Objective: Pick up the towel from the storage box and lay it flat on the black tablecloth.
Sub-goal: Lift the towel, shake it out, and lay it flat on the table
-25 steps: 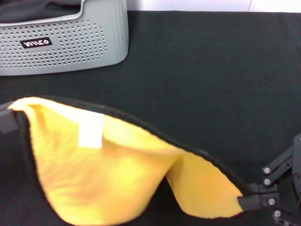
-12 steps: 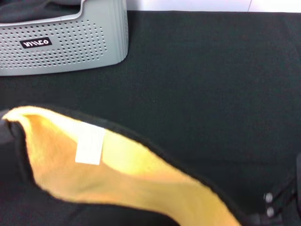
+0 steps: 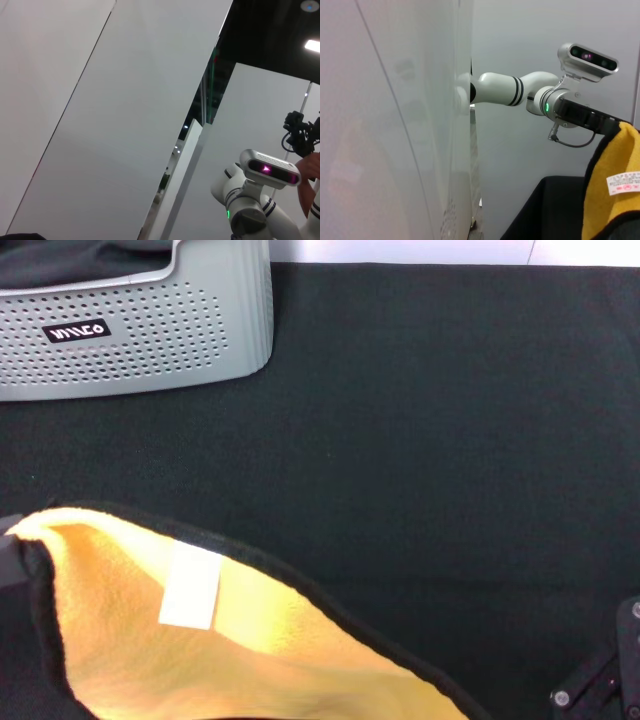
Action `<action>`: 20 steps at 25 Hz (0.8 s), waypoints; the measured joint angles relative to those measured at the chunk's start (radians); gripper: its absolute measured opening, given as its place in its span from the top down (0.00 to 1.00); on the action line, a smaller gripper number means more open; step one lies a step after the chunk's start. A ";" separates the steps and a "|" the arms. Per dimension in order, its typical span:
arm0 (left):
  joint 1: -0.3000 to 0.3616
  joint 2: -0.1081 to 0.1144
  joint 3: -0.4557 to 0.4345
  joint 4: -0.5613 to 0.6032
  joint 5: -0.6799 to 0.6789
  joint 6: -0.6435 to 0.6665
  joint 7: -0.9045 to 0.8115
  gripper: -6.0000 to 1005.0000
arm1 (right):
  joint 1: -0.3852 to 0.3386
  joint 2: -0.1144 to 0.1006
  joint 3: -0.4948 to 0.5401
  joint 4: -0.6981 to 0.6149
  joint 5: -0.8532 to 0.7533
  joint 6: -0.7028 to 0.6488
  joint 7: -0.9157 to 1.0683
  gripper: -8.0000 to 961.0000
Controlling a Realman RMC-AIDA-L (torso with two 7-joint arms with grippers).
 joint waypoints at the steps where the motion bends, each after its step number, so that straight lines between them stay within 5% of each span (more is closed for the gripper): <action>1: 0.005 0.001 -0.001 0.006 0.000 0.000 0.000 0.95 | 0.000 -0.001 -0.002 0.001 0.000 0.000 0.001 0.93; 12: 0.036 0.030 -0.005 0.021 -0.068 0.001 0.006 0.95 | 0.010 -0.006 -0.006 0.036 0.001 0.002 -0.012 0.93; 20: -0.115 0.009 -0.007 -0.167 0.018 -0.004 0.013 0.95 | 0.060 0.015 0.119 0.284 -0.030 -0.004 -0.012 0.92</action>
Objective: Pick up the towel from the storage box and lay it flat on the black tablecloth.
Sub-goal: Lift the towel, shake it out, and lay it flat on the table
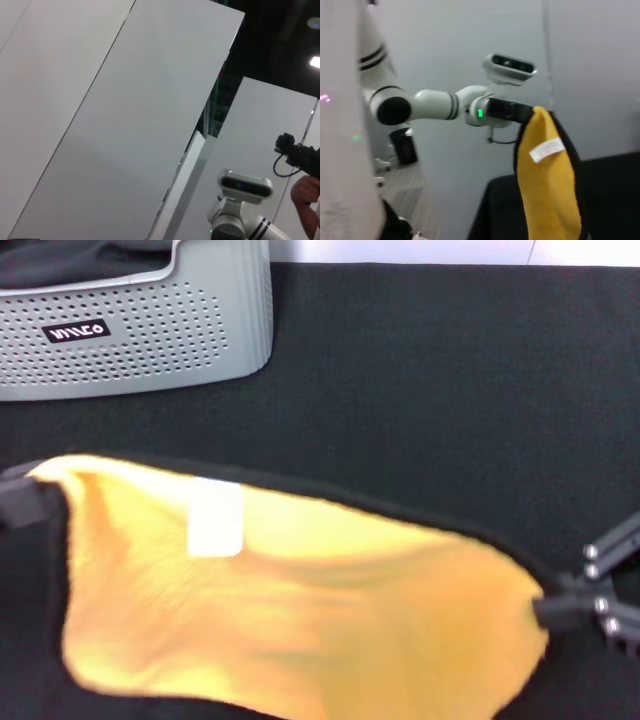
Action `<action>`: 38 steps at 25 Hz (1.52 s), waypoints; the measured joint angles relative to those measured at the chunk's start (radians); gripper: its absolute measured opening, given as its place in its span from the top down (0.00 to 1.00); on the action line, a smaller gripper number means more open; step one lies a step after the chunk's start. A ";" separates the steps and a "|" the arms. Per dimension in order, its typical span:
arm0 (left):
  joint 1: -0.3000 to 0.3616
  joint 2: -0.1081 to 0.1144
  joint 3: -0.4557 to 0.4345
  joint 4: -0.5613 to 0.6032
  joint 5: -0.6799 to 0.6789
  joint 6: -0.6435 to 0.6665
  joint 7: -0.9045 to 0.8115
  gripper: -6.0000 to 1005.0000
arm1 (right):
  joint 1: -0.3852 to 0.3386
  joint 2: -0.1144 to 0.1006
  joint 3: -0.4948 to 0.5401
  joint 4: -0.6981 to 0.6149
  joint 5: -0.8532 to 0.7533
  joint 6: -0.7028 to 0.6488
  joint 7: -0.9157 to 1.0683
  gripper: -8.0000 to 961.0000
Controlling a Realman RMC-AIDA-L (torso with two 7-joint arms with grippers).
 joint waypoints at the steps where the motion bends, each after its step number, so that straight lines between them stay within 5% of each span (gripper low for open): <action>1: -0.025 -0.004 -0.002 -0.027 0.015 -0.001 0.005 0.95 | 0.013 0.006 0.013 0.033 -0.022 -0.001 0.000 0.92; 7: -0.219 -0.054 -0.111 -0.204 0.199 -0.005 0.034 0.95 | 0.088 0.060 0.101 0.151 -0.171 -0.004 0.000 0.92; 12: -0.299 -0.079 -0.209 -0.282 0.282 -0.007 0.104 0.95 | 0.166 0.066 0.185 0.275 -0.220 -0.017 -0.003 0.91; 38: -0.406 -0.168 -0.229 -0.456 0.323 -0.277 0.334 0.95 | 0.391 0.063 0.293 0.653 -0.482 -0.151 -0.026 0.89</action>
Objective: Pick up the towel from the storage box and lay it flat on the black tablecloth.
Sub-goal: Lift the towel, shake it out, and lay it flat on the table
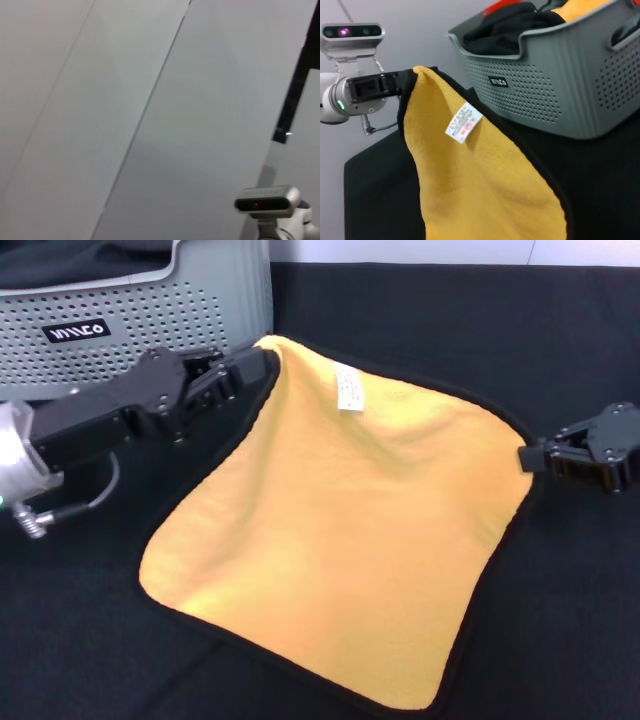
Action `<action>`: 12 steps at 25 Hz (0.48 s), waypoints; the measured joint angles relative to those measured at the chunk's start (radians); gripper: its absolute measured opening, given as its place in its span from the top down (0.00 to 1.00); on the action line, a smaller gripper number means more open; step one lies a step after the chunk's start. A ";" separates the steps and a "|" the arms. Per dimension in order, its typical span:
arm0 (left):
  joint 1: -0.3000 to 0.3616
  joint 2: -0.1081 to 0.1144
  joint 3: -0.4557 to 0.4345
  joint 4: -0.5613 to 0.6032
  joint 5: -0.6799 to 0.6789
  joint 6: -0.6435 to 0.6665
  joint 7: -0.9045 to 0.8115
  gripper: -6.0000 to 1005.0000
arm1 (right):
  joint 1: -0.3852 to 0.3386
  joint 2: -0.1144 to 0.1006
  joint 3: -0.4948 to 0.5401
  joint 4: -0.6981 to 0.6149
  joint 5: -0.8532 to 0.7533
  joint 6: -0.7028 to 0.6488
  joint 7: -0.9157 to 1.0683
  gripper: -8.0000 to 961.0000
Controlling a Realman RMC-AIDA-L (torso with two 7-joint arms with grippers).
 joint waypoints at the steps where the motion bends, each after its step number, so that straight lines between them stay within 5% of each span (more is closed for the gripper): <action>1: 0.000 -0.003 0.001 -0.005 0.000 -0.017 0.010 0.95 | 0.011 -0.001 0.001 0.024 -0.005 -0.010 -0.007 0.89; 12: -0.016 -0.044 0.003 -0.040 0.029 -0.219 0.120 0.95 | 0.086 -0.011 0.002 0.146 -0.091 -0.141 -0.026 0.88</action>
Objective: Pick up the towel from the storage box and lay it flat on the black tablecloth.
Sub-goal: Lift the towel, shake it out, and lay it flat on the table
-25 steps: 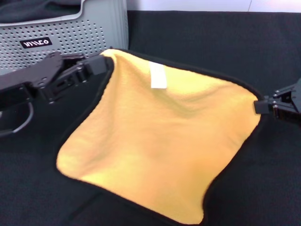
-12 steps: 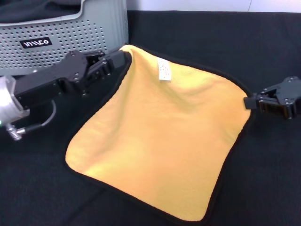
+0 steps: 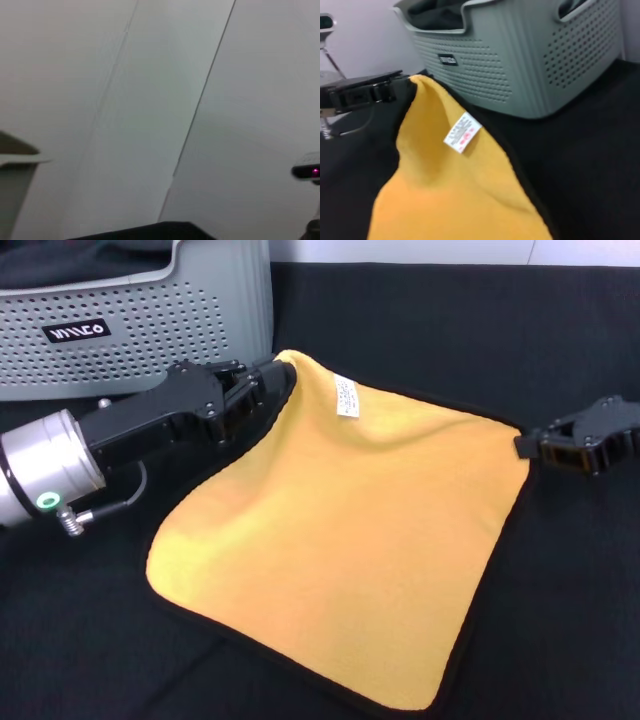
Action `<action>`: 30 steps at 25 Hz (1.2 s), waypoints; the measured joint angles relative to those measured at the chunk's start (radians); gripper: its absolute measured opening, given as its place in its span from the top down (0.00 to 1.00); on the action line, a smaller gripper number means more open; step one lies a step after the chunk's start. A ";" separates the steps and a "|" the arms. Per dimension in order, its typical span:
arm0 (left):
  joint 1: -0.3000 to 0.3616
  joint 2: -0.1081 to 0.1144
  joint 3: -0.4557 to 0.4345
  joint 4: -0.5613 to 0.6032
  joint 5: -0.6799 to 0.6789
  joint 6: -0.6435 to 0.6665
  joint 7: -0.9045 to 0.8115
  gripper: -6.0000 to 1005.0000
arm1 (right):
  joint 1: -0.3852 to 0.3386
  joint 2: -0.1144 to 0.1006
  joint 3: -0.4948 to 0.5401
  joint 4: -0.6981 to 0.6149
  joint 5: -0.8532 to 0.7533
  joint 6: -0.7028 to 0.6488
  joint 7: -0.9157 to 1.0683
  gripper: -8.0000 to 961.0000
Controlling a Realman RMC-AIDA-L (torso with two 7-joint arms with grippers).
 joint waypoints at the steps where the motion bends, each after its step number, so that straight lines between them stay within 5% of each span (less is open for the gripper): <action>1: -0.003 0.000 -0.001 0.000 0.000 -0.012 0.003 0.95 | 0.001 0.000 -0.001 0.001 -0.003 -0.012 0.000 0.88; 12: -0.022 -0.004 0.001 -0.002 0.001 -0.166 0.146 0.95 | 0.063 0.011 -0.008 0.111 -0.091 -0.162 -0.003 0.88; 20: -0.024 -0.044 -0.001 -0.011 -0.004 -0.296 0.283 0.95 | 0.102 0.019 -0.010 0.192 -0.109 -0.262 -0.023 0.87; 30: -0.100 -0.054 -0.002 -0.131 -0.044 -0.434 0.452 0.95 | 0.117 0.038 -0.017 0.249 -0.133 -0.387 -0.046 0.86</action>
